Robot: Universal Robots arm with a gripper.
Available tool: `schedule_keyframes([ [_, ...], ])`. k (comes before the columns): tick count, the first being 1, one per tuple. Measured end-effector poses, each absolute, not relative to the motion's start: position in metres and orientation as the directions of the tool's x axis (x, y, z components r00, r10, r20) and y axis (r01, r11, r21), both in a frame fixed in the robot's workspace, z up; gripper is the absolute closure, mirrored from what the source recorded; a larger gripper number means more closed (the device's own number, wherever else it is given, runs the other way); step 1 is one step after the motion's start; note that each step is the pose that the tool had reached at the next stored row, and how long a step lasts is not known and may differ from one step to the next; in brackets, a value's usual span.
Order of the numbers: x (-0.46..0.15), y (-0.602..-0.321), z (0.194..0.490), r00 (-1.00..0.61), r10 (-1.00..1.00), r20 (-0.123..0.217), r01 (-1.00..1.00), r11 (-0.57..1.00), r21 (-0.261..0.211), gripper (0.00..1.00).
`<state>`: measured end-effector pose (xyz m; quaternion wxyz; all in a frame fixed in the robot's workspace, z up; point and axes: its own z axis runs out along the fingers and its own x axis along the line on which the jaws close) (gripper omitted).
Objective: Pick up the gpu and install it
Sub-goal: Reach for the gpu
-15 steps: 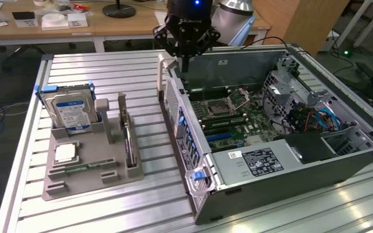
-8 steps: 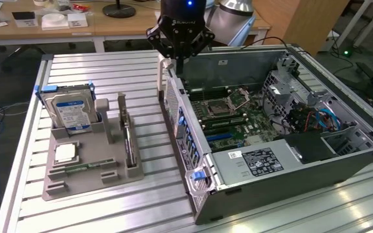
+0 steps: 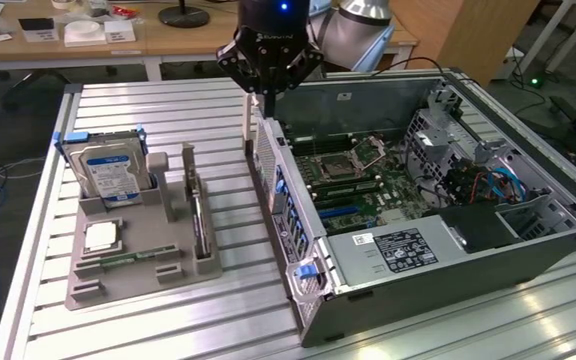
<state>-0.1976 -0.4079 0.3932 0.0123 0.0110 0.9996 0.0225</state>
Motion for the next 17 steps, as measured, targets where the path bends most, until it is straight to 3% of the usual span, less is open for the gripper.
schedule_keyframes([
  [17,-0.231,-0.414,0.393,-0.999,-0.032,-0.024,-0.033,0.998,0.045,0.89],
])
